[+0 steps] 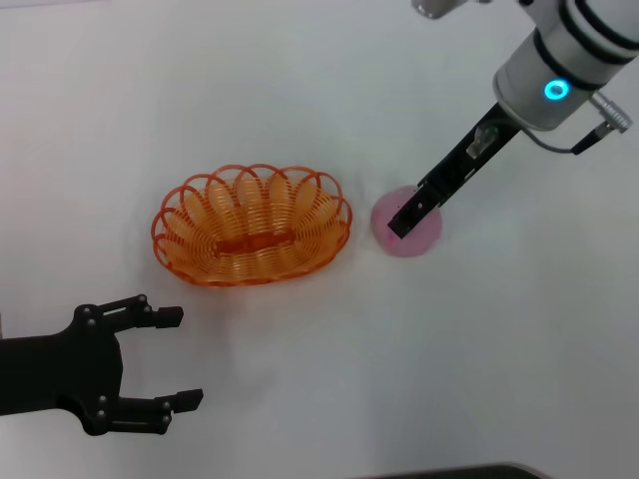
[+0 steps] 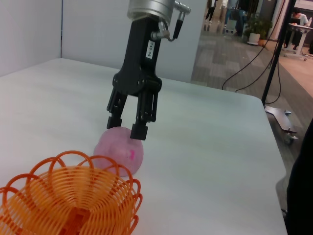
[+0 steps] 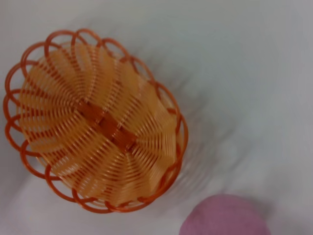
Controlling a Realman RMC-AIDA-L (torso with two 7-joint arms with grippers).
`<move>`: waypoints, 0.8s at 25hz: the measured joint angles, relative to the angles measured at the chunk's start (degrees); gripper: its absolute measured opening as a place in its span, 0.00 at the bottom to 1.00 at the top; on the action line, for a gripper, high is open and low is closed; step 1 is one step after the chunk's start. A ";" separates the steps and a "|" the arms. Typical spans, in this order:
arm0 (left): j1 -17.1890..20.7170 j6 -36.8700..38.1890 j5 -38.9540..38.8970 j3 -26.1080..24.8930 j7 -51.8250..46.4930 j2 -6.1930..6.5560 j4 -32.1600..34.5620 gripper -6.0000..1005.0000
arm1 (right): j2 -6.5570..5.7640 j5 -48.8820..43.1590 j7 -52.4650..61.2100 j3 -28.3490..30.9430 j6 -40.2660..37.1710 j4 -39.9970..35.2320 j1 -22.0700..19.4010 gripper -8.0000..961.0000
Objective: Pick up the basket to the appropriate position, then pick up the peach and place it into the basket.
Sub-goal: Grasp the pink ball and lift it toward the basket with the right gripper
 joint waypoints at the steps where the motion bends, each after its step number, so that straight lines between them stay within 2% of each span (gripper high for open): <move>1: 0.00 -0.01 0.00 -0.02 0.00 -0.01 0.00 0.90 | 0.00 0.00 -0.01 -0.39 0.34 0.43 0.03 0.91; 20: -0.25 -0.18 0.00 -0.08 -0.31 0.07 0.00 0.90 | 0.03 0.74 1.37 -4.95 6.04 3.70 0.31 0.89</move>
